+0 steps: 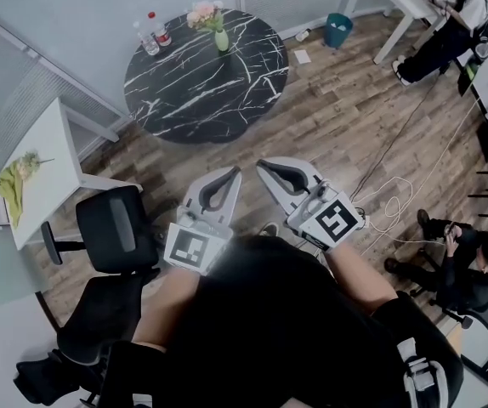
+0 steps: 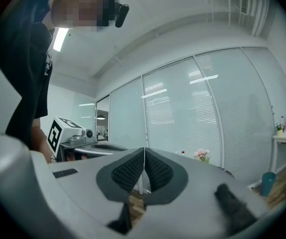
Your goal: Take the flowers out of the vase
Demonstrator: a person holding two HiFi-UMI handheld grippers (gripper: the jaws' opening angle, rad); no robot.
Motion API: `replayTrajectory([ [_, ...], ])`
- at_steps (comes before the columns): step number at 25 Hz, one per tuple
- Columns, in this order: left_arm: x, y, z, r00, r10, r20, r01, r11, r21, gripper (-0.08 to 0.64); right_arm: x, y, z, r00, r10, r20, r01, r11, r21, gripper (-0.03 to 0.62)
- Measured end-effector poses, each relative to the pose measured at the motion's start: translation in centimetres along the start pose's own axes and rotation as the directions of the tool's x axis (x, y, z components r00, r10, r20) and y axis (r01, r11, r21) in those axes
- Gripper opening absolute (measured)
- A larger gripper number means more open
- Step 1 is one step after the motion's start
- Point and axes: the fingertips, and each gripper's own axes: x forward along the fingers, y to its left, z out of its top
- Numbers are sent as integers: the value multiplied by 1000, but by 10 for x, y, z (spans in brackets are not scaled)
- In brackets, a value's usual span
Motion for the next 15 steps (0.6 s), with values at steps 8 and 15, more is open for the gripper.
replayTrajectory([
  [8, 26, 10, -5, 1000, -30, -1, 30, 999, -15, 11, 6, -23, -4, 1000, -24, -18, 24, 1000, -9, 20],
  [15, 63, 45, -7, 998, -68, 17, 68, 997, -21, 11, 34, -61, -5, 998, -54, -41, 52, 998, -35, 20],
])
